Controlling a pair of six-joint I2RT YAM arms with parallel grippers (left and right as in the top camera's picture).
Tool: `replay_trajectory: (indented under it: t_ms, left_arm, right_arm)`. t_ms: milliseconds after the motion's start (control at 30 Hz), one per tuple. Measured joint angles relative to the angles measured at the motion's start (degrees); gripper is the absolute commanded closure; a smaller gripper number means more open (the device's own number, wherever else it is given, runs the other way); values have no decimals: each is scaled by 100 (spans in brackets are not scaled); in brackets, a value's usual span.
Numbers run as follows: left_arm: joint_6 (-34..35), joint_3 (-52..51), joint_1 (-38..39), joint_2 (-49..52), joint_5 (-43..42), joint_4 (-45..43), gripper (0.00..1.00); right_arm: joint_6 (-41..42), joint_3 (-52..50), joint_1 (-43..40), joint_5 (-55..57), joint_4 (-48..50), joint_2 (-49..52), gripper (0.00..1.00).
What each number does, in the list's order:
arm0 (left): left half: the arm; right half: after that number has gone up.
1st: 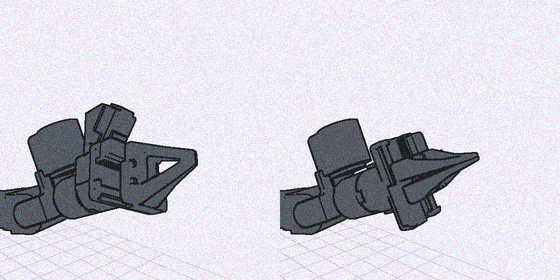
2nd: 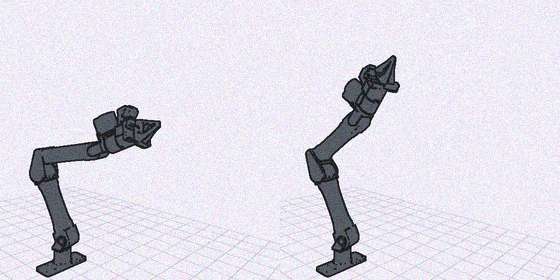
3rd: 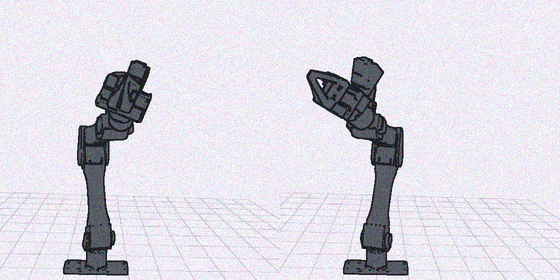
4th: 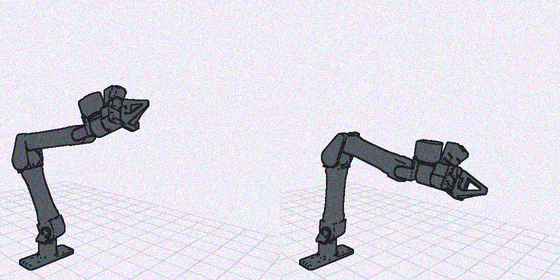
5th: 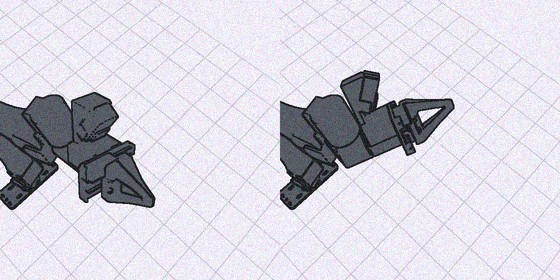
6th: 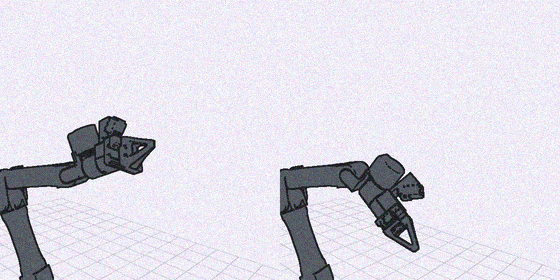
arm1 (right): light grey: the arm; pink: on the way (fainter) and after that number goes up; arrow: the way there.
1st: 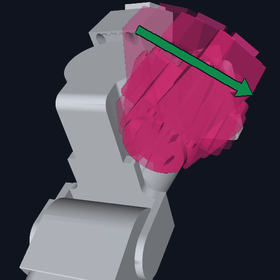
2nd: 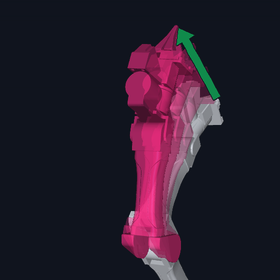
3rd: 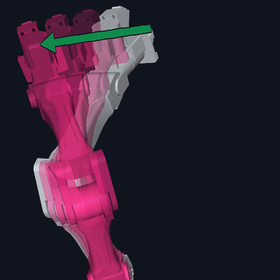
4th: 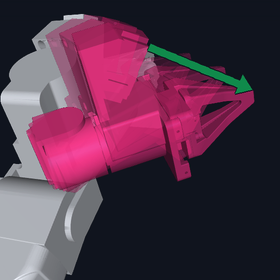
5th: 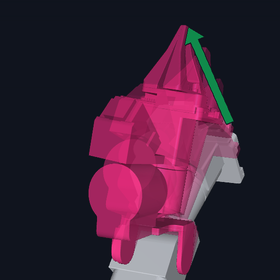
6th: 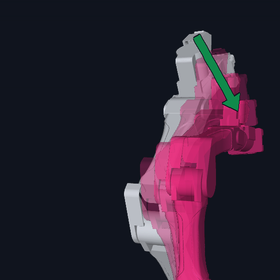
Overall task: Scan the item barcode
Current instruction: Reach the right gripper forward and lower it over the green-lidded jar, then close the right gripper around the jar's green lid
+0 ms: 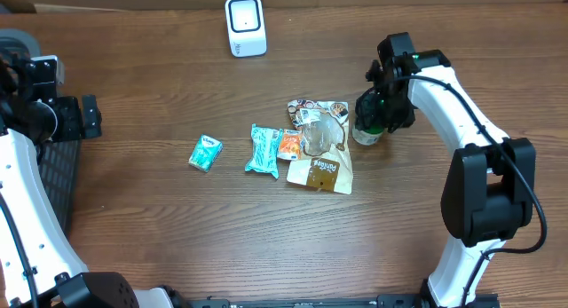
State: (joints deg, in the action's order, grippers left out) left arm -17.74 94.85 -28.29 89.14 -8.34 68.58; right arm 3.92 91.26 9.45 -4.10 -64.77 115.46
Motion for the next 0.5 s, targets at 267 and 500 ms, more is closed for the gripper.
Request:
replay_trajectory:
  t_ms: [267,500]
  left_arm:
    - [0,0,0,0,0,0,0]
    - [0,0,0,0,-2,0,0]
  right_arm:
    - [2127,28,2,133,-518,0,60]
    - [3220,28,107,219,-385,0,41]
